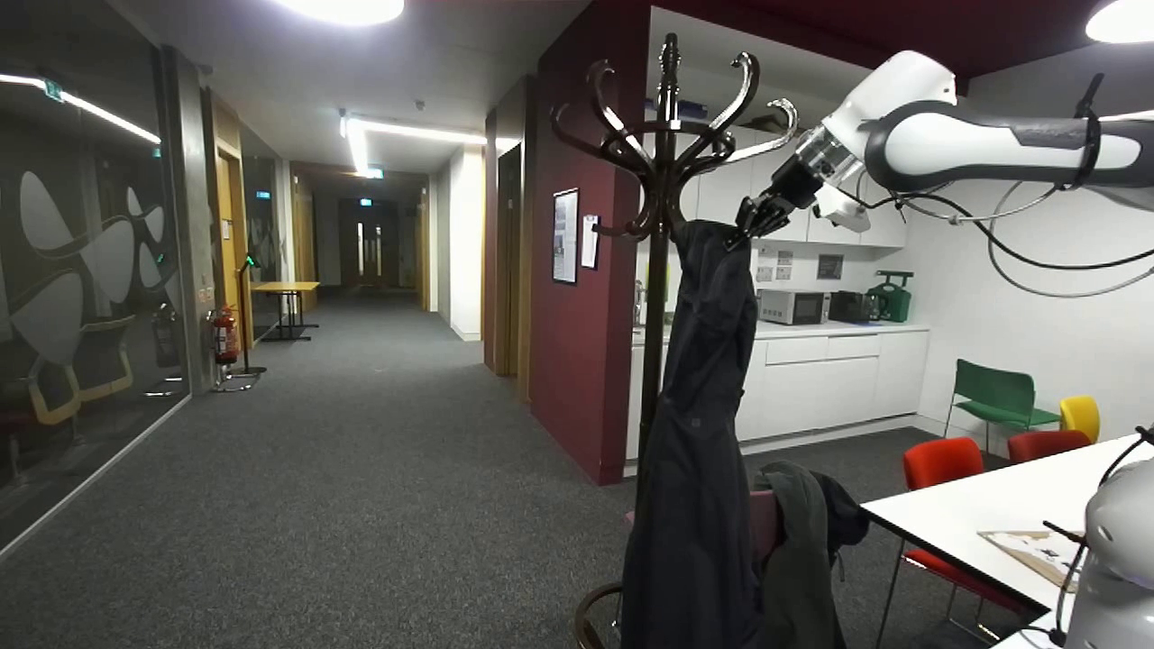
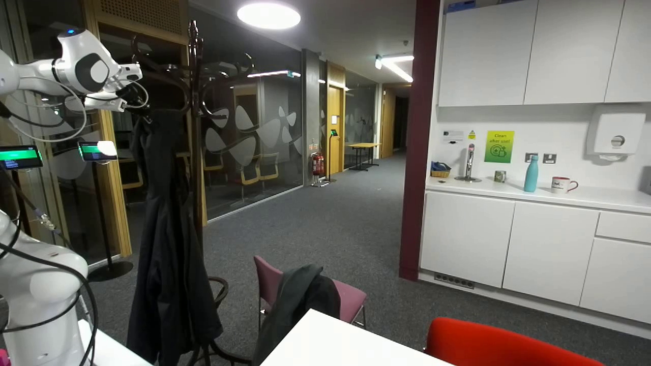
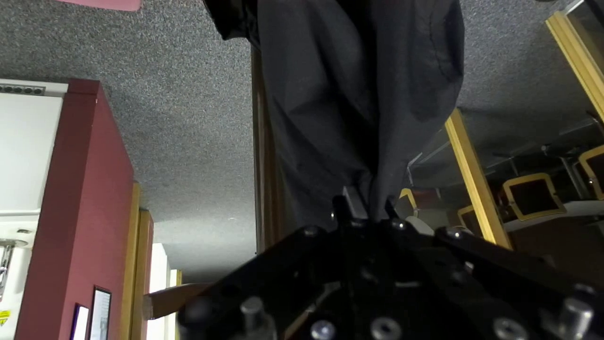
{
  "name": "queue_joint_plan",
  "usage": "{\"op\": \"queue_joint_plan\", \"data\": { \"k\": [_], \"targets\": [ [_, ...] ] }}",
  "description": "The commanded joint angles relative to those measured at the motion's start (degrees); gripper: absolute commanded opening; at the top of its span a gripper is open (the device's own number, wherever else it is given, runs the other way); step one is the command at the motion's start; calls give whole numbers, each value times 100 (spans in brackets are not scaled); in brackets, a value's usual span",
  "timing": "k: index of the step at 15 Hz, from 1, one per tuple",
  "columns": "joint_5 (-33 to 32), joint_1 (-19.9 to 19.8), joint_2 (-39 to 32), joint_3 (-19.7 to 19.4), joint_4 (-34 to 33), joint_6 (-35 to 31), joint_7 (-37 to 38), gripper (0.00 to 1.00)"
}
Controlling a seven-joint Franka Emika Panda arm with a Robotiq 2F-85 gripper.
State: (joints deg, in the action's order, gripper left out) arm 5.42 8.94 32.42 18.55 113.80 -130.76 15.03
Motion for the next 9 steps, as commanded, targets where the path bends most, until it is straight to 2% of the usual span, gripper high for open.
{"op": "queue_joint_plan", "data": {
  "k": [1, 9],
  "targets": [
    [-52, 51, -40, -14, -178, -8, 27, 0],
    [-290, 26, 243, 123, -660, 625, 46, 0]
  ]
}}
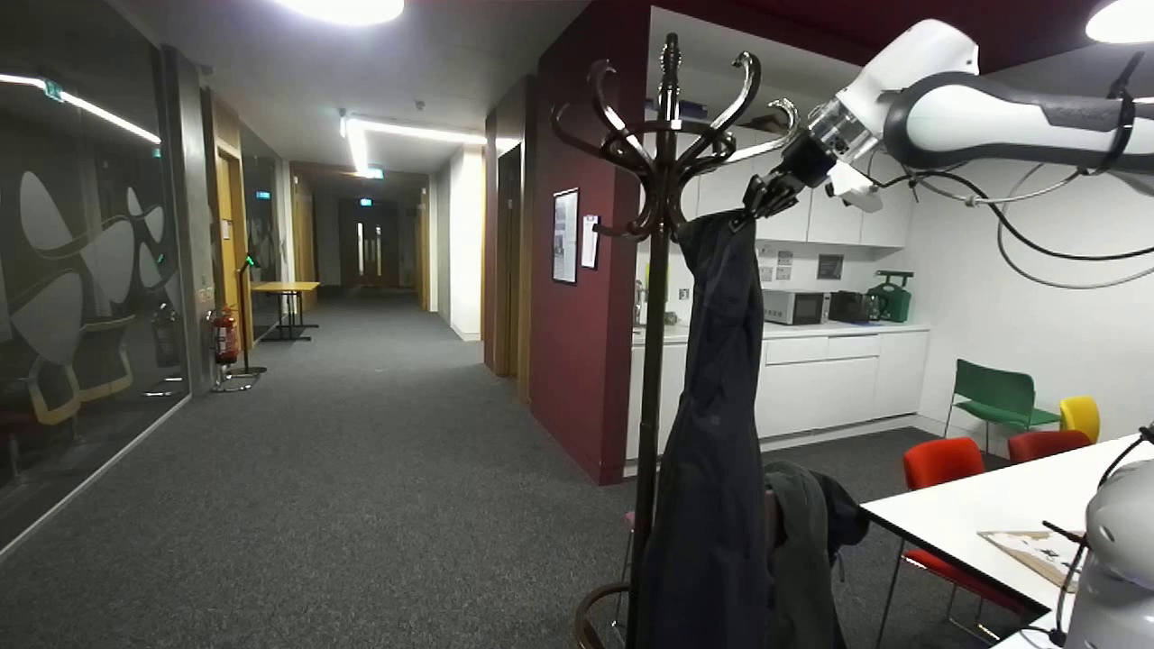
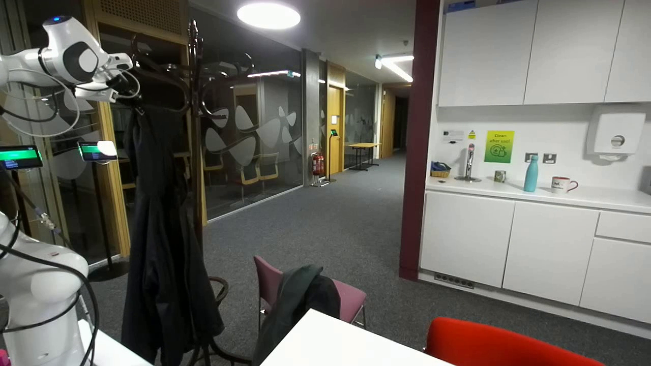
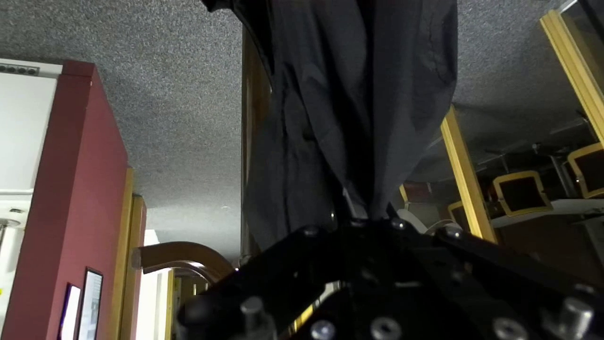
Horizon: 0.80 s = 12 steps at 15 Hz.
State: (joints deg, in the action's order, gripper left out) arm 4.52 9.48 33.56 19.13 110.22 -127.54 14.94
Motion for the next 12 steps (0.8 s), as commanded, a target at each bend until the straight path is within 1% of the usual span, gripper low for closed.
{"op": "queue_joint_plan", "data": {
  "k": [1, 7, 12],
  "targets": [
    [-226, -32, 174, 82, -331, 381, 56, 0],
    [-447, -136, 507, 187, -400, 650, 120, 0],
    [-629, -247, 760, 264, -396, 697, 187, 0]
  ]
}}
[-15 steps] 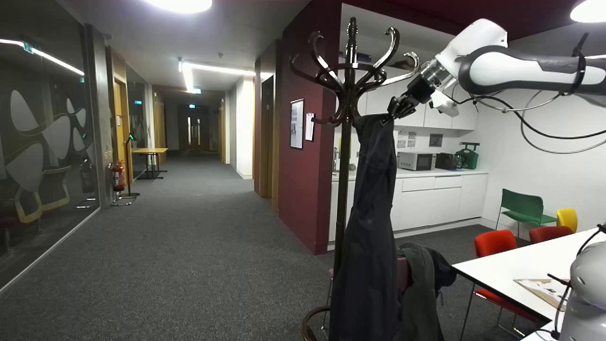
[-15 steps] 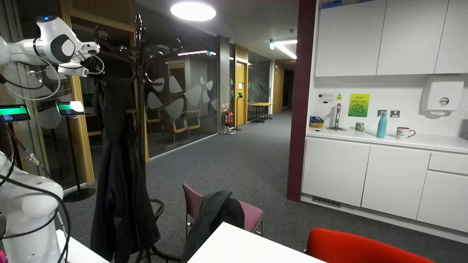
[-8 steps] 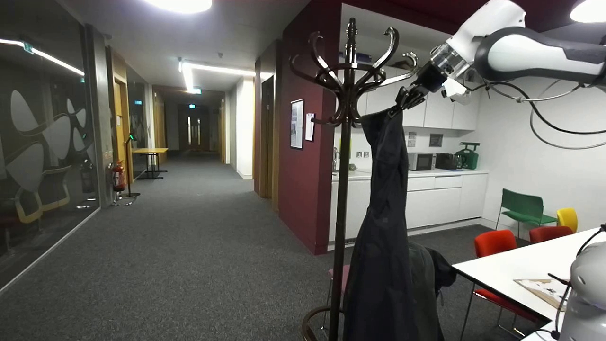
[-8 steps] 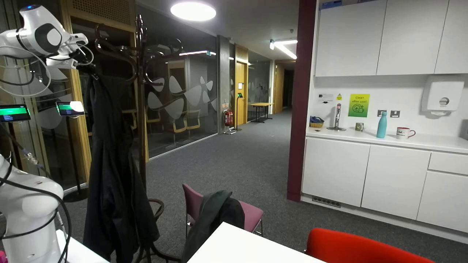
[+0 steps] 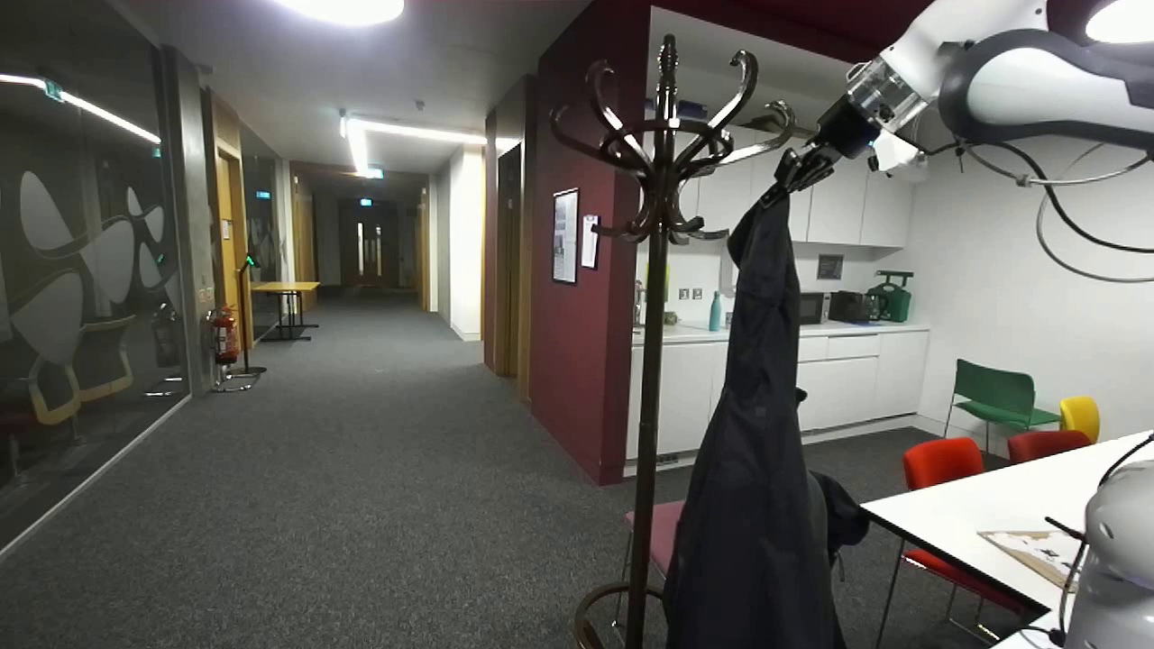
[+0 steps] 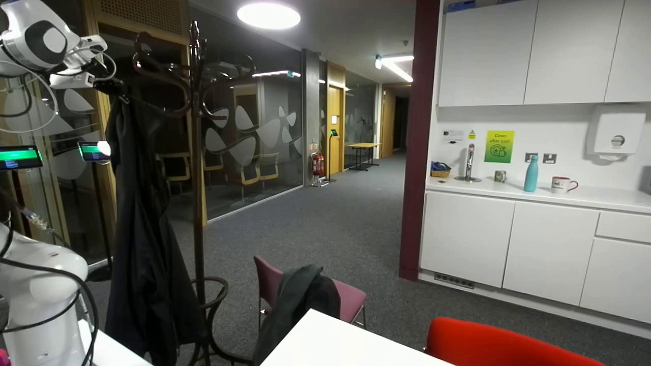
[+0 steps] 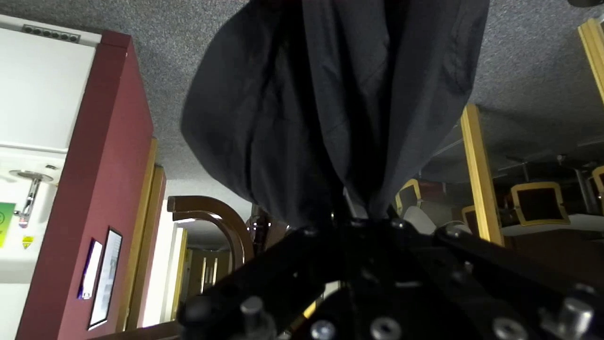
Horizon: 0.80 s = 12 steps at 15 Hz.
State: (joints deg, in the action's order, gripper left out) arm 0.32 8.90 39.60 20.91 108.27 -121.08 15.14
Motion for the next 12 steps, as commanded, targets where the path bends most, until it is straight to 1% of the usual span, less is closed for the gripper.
{"op": "queue_joint_plan", "data": {
  "k": [1, 5, 7, 9, 10, 11, 12],
  "targets": [
    [-242, -213, 219, 98, -190, 56, 195, 0],
    [-383, -388, 579, 105, -86, 91, 516, 0],
    [-352, -439, 719, 44, -18, 146, 597, 0],
    [-94, -236, 687, -132, 138, 46, 390, 0],
    [91, -84, 594, -211, 242, -127, 270, 0],
    [-55, -293, 617, 8, 115, 190, 425, 2],
    [11, -255, 611, -28, 187, 186, 412, 2]
  ]
}}
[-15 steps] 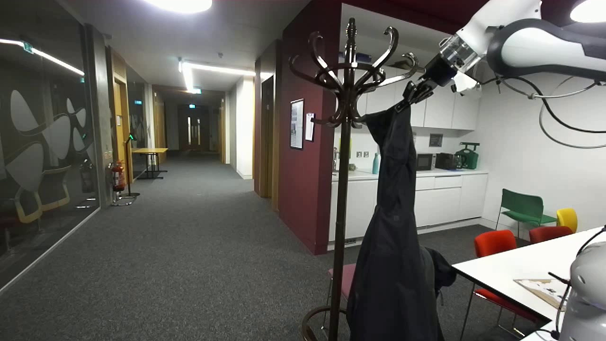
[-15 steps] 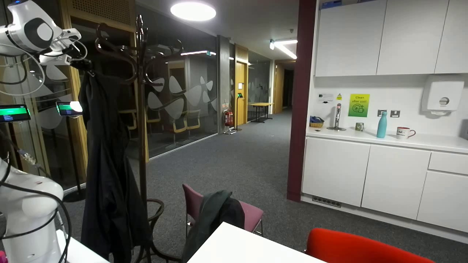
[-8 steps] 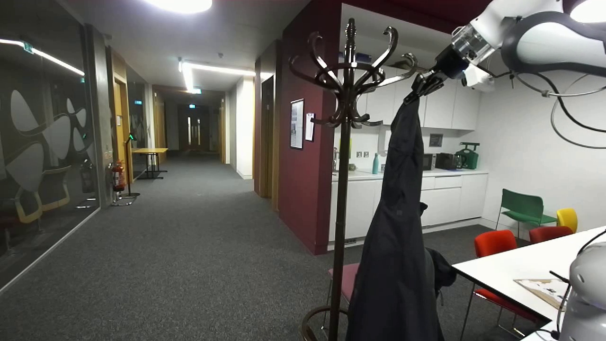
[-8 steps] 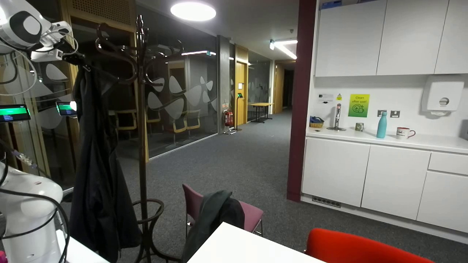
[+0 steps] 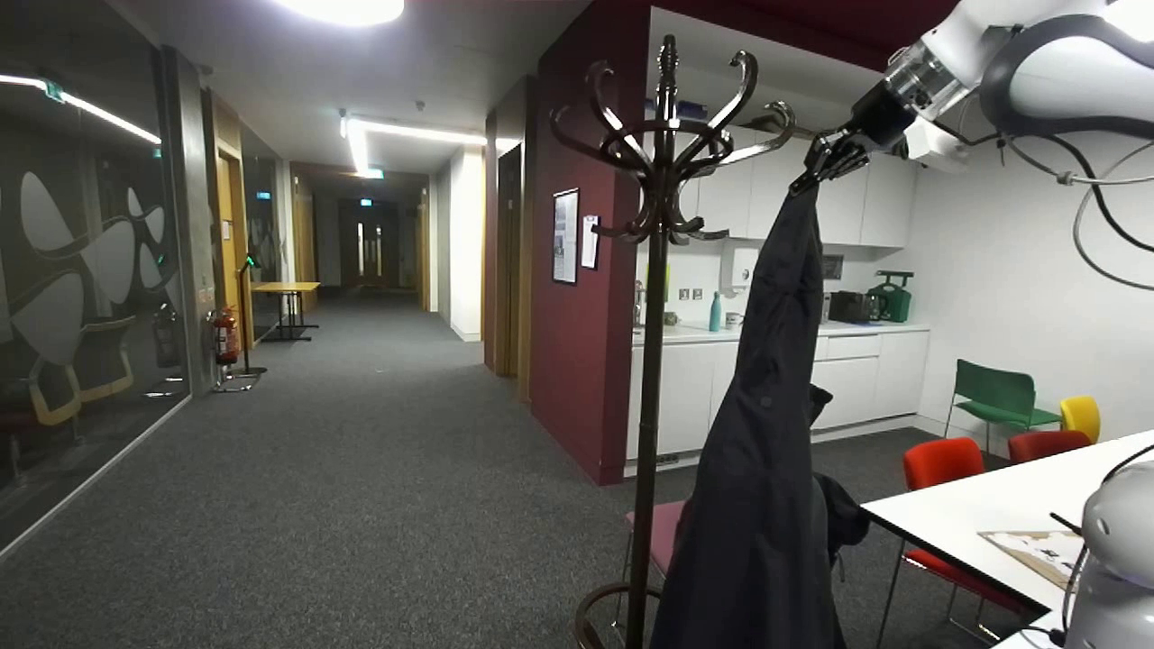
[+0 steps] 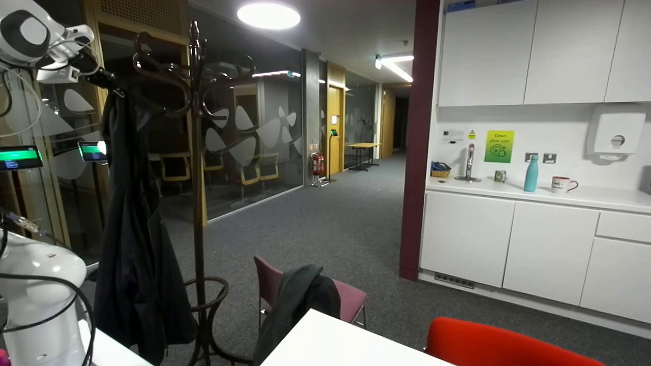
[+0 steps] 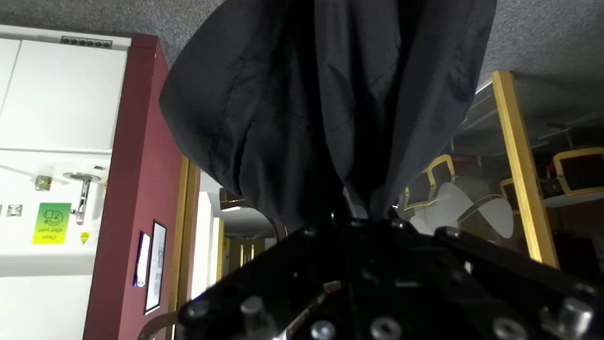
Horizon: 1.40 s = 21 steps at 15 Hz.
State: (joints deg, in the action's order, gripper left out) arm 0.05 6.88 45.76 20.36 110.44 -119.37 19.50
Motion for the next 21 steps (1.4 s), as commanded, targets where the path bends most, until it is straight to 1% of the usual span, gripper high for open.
{"op": "queue_joint_plan", "data": {
  "k": [1, 6, 9, 13, 17, 21],
  "targets": [
    [68, -39, -11, 4, 25, 7, -26, 2],
    [70, -17, -54, -34, 80, -2, -58, 0],
    [45, -70, 75, -168, 410, 25, -36, 0],
    [24, -205, 294, -361, 730, 236, 72, 0],
    [22, -342, 496, -500, 902, 418, 125, 0],
    [-32, -546, 938, -679, 1121, 702, 194, 0]
  ]
}}
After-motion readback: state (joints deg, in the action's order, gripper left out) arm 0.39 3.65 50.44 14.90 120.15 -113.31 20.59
